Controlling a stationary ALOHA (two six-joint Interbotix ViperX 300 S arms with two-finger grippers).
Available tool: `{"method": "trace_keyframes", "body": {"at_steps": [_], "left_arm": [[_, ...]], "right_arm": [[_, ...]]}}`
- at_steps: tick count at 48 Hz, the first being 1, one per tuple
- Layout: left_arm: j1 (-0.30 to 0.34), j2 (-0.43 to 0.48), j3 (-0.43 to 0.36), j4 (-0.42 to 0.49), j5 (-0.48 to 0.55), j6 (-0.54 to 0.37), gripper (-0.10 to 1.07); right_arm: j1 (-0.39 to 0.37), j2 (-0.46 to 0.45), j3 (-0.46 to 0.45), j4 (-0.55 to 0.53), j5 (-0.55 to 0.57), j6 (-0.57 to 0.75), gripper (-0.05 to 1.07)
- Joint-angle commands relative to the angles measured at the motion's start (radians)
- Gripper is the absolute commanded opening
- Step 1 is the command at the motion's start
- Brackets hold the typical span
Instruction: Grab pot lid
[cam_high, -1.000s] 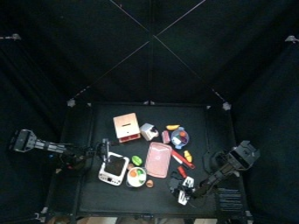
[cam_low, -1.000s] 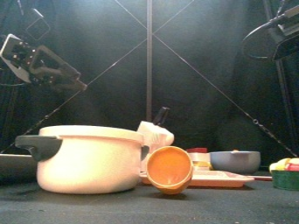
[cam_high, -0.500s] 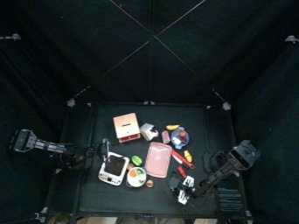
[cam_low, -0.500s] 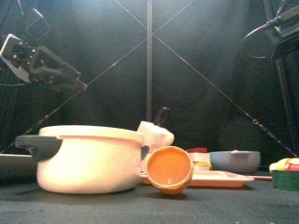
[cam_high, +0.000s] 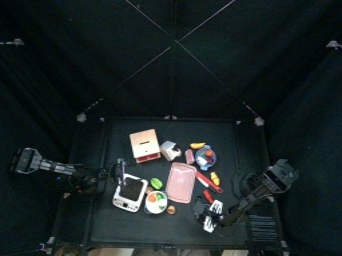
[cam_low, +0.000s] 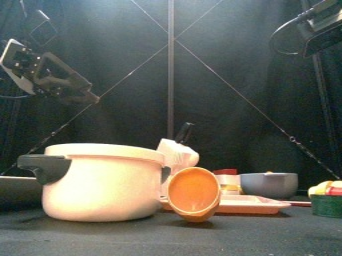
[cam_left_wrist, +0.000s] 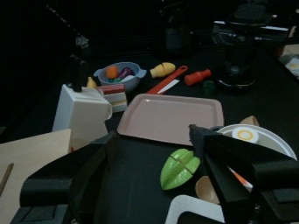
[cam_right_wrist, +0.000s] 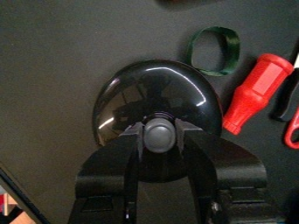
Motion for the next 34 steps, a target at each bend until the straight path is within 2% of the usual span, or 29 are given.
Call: {"method": "trace_keyframes", "body": {"at_steps": [1,24,34], "left_arm": [[0.000,0.000,-0.014,0.002,-0.005,0.000,0.99],[-0.002,0.000,-0.020,0.005,-0.005,0.005,0.99],[-0.002,0.000,-0.018,0.005,-0.005,0.005,0.99]], "right_arm": [[-0.006,-0.037,-0.021,-0.006,0.002,0.002,0.64],[-0.034,-0.043,-0.061,-0.006,0.003,0.009,0.64],[-0.071,-0.051,-0.075,-0.017,0.003,0.009,0.64]]}}
